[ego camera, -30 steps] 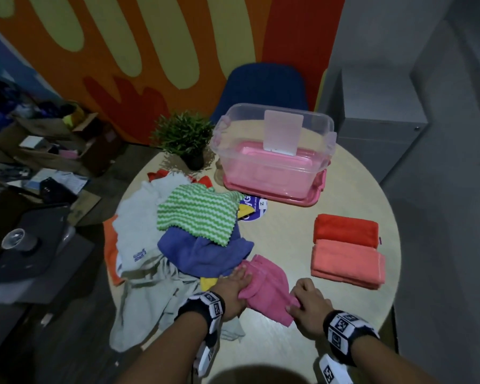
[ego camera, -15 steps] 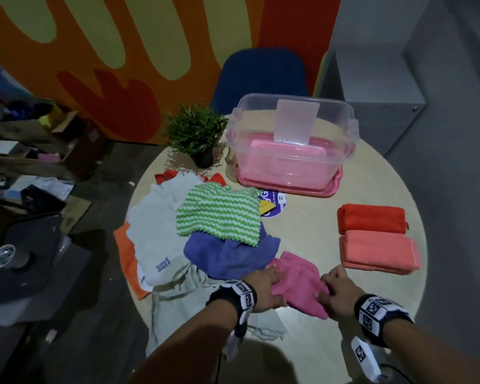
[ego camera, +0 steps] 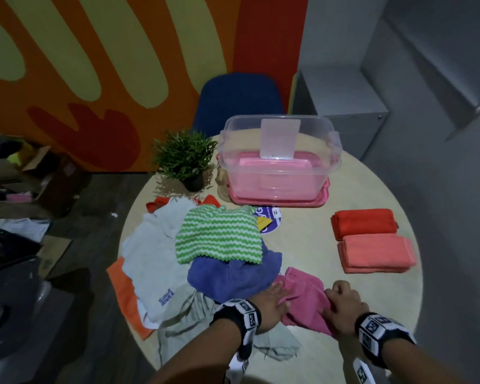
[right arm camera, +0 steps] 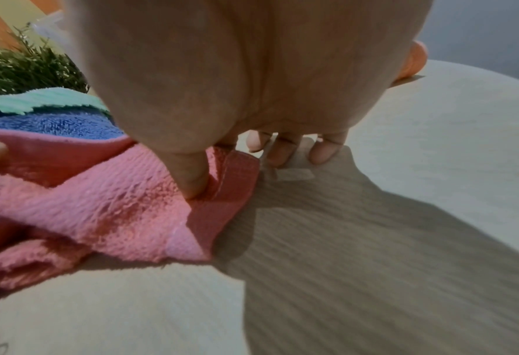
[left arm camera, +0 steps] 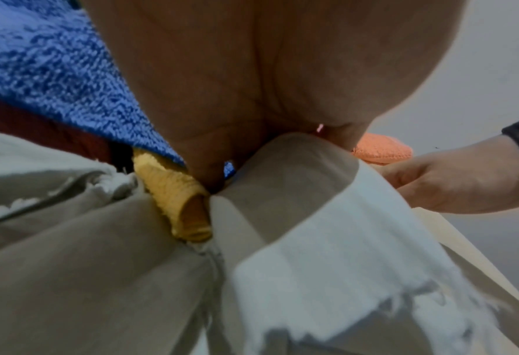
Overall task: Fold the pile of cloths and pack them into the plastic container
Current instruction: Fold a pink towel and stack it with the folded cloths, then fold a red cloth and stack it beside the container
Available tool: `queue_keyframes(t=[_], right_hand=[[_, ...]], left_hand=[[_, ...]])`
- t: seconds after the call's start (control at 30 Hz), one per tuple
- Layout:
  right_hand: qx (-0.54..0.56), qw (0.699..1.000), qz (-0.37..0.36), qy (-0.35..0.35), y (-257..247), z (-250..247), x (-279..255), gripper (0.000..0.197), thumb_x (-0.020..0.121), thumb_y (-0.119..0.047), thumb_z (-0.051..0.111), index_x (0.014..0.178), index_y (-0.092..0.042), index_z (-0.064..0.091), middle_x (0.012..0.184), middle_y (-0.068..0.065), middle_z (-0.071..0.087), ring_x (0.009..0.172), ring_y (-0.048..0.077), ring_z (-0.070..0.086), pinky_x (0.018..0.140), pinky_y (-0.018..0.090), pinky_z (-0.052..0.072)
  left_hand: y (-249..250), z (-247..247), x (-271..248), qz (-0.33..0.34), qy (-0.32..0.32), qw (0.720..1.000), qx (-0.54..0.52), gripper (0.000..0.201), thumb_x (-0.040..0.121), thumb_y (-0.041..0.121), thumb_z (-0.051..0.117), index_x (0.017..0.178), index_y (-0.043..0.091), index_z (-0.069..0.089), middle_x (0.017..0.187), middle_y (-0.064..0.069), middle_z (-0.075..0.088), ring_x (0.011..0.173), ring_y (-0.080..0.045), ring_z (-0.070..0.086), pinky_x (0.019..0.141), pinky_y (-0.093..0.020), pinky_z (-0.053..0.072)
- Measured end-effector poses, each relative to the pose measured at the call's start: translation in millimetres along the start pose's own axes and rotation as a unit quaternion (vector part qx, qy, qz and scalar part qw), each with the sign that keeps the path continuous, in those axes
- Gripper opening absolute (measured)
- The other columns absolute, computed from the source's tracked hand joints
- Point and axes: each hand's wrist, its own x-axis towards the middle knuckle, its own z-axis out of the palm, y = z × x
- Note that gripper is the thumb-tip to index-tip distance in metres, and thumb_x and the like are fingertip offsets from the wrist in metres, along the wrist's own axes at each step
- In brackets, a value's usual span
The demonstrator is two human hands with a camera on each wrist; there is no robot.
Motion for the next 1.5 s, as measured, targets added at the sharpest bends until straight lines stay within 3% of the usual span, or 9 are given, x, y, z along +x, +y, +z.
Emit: queue_keyframes(t=[0.1,0.17,0.23,0.33,0.47,0.6,1.1,1.3,1.5], right_hand=[[0.011,1.0,-0.022,-0.007,4,-4,-3,0.028,0.095,-0.053,0.046,0.11,-0.029,0.048,0.123,0.001,0.028,0.112,0.023,0.04,0.102,0.038,0.039],[0.038,0.998,-0.041,-0.018,9,-10,-4,0.017,0.095,-0.049,0.05,0.094,-0.032,0.047,0.116,0.001,0.03,0.108,0.023,0.043,0.104,0.038,0.04],[0.063,0.996,-0.057,-0.034,16,-15,-6,0.018,0.095,-0.044,0.053,0.081,-0.036,0.045,0.112,0.0,0.032,0.103,0.022,0.048,0.106,0.037,0.04],[0.061,0.995,-0.073,-0.031,24,-16,-9,0.026,0.093,-0.04,0.056,0.072,-0.037,0.04,0.112,0.001,0.034,0.099,0.021,0.049,0.102,0.033,0.042],[0.027,0.996,-0.082,-0.023,19,-13,-13,0.013,0.092,-0.042,0.053,0.09,-0.029,0.055,0.108,0.003,0.032,0.098,0.024,0.045,0.096,0.031,0.043],[0.024,0.995,-0.089,0.026,-2,-24,0,0.033,0.091,-0.043,0.052,0.117,-0.023,0.051,0.117,0.004,0.043,0.112,0.026,0.049,0.095,0.04,0.047],[0.136,0.947,-0.268,0.109,-146,-98,51,0.016,0.087,-0.016,0.054,0.1,-0.02,0.062,0.103,-0.004,0.054,0.103,0.021,0.055,0.092,0.035,0.047],[0.095,0.939,-0.309,0.114,-229,-103,89,0.038,0.091,-0.022,0.052,0.129,-0.021,0.053,0.134,-0.001,0.05,0.122,0.02,0.05,0.102,0.029,0.04],[-0.045,0.971,-0.235,0.02,-255,-48,114,0.061,0.098,-0.051,0.033,0.155,-0.034,0.02,0.165,0.001,0.015,0.15,0.022,0.017,0.122,0.048,0.01]], left_hand=[[5,-5,-6,0.004,0.01,1.0,-0.003,0.054,0.104,0.019,0.039,0.155,0.022,0.023,0.164,-0.004,0.011,0.151,-0.022,0.01,0.121,-0.03,0.006],[4,-9,-6,-0.003,0.037,0.999,-0.023,0.049,0.097,0.014,0.046,0.146,0.022,0.046,0.154,-0.008,0.04,0.14,-0.028,0.037,0.117,-0.033,0.029],[6,-16,-6,-0.03,0.071,0.996,-0.05,0.034,0.093,0.017,0.05,0.122,0.021,0.069,0.12,-0.012,0.067,0.109,-0.034,0.061,0.085,-0.032,0.048],[9,-28,-6,-0.057,0.098,0.993,-0.038,0.021,0.093,0.024,0.051,0.089,0.014,0.07,0.092,-0.01,0.07,0.087,-0.033,0.063,0.066,-0.026,0.038],[7,-22,-12,-0.093,0.092,0.991,-0.002,0.023,0.092,0.023,0.053,0.1,0.014,0.072,0.1,-0.011,0.072,0.093,-0.032,0.065,0.073,-0.033,0.049],[8,-21,-26,-0.081,0.114,0.989,-0.039,0.029,0.091,0.034,0.058,0.113,0.019,0.07,0.108,-0.003,0.071,0.098,-0.024,0.065,0.083,-0.034,0.053],[-86,-143,-80,-0.2,0.367,0.901,-0.114,0.012,0.096,0.022,0.058,0.09,0.017,0.067,0.088,-0.003,0.072,0.083,-0.021,0.065,0.075,-0.027,0.051],[-178,-187,-96,-0.295,0.382,0.871,-0.094,0.015,0.092,0.014,0.054,0.083,0.025,0.061,0.093,-0.007,0.071,0.088,-0.027,0.065,0.076,-0.03,0.05],[-266,-231,-74,-0.337,0.35,0.87,-0.089,0.017,0.093,0.01,0.047,0.095,0.014,0.064,0.102,-0.015,0.069,0.088,-0.031,0.061,0.075,-0.033,0.048]])
